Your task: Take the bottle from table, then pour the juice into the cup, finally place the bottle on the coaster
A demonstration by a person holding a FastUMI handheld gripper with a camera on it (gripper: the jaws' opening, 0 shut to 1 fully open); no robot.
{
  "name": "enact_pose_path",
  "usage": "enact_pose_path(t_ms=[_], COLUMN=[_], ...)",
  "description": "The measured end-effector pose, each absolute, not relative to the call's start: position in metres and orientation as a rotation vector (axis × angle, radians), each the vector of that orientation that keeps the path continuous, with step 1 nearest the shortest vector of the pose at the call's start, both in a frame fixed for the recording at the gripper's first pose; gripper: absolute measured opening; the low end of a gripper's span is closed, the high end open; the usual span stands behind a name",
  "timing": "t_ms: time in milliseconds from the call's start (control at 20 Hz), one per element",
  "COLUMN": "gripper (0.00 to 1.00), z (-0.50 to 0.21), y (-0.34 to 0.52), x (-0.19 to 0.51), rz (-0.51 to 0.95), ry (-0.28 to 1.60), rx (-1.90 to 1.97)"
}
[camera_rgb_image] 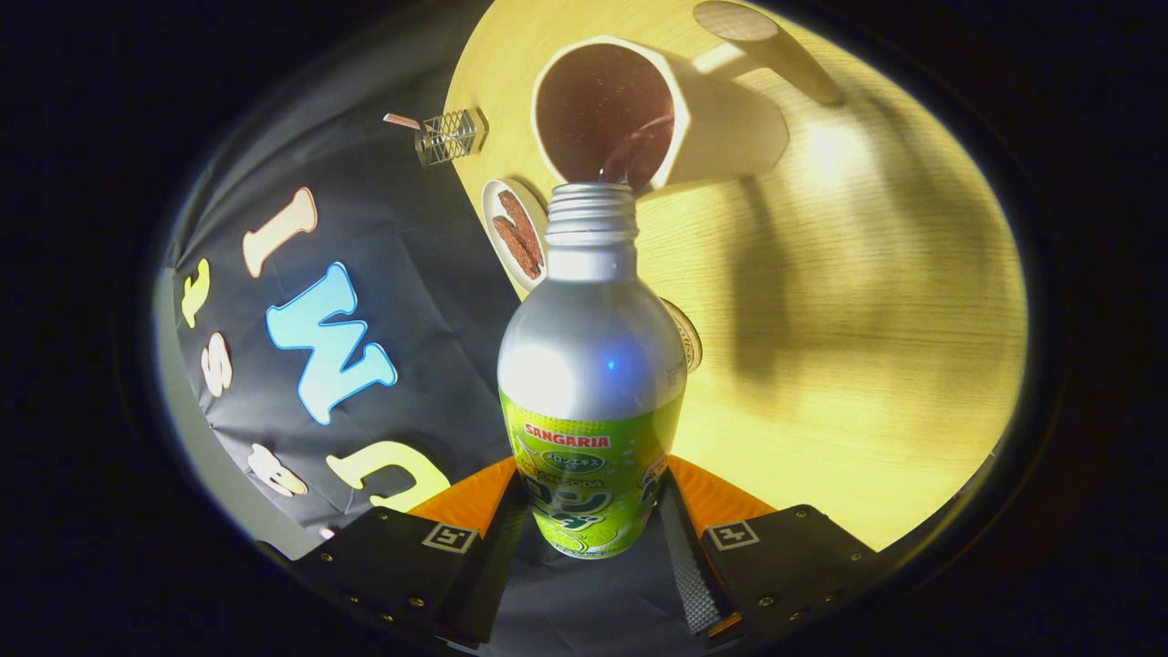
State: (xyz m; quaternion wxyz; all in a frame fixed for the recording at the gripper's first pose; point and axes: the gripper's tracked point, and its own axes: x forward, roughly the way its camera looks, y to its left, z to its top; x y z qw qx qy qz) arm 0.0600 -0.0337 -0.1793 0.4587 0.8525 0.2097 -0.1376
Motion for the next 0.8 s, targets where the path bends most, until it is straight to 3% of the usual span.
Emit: enact_pose_path(t_ms=[800], gripper=[0.76], z=[-0.164], y=[-0.041], x=[0.057], rz=[-0.334], ry=[0.541], rx=[2.185])
